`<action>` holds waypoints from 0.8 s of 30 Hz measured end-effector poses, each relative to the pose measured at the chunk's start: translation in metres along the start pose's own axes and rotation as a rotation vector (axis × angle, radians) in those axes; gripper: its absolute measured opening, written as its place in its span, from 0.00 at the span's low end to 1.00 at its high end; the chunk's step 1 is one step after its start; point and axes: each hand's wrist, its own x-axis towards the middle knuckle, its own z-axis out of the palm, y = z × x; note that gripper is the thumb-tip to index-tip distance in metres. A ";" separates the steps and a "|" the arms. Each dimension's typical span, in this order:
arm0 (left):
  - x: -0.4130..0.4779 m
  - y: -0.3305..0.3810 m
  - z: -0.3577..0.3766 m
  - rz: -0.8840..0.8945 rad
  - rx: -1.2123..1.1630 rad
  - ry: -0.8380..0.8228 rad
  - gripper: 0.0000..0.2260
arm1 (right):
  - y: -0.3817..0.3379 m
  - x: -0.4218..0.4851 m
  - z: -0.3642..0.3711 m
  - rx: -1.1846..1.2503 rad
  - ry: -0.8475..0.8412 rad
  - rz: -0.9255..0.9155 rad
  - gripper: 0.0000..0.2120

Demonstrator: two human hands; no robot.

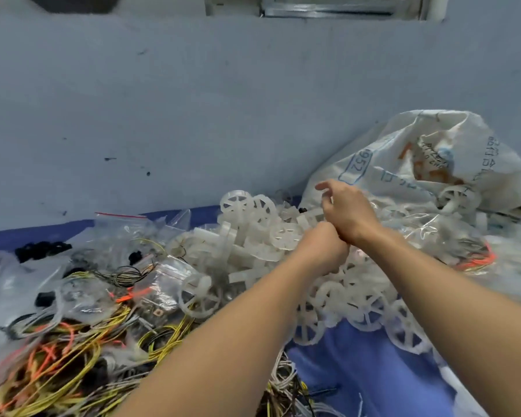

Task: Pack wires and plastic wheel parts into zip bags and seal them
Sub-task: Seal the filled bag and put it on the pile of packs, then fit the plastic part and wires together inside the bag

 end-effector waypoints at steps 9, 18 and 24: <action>-0.178 -0.101 -0.134 -0.109 -0.077 0.207 0.08 | -0.207 -0.110 0.034 0.482 -0.061 -0.241 0.14; -0.314 -0.239 -0.136 -0.385 -0.782 1.028 0.08 | -0.272 -0.248 0.089 0.785 -0.290 -0.206 0.13; -0.318 -0.276 -0.145 -0.381 -0.733 1.353 0.07 | -0.259 -0.246 0.095 0.866 -0.352 -0.104 0.11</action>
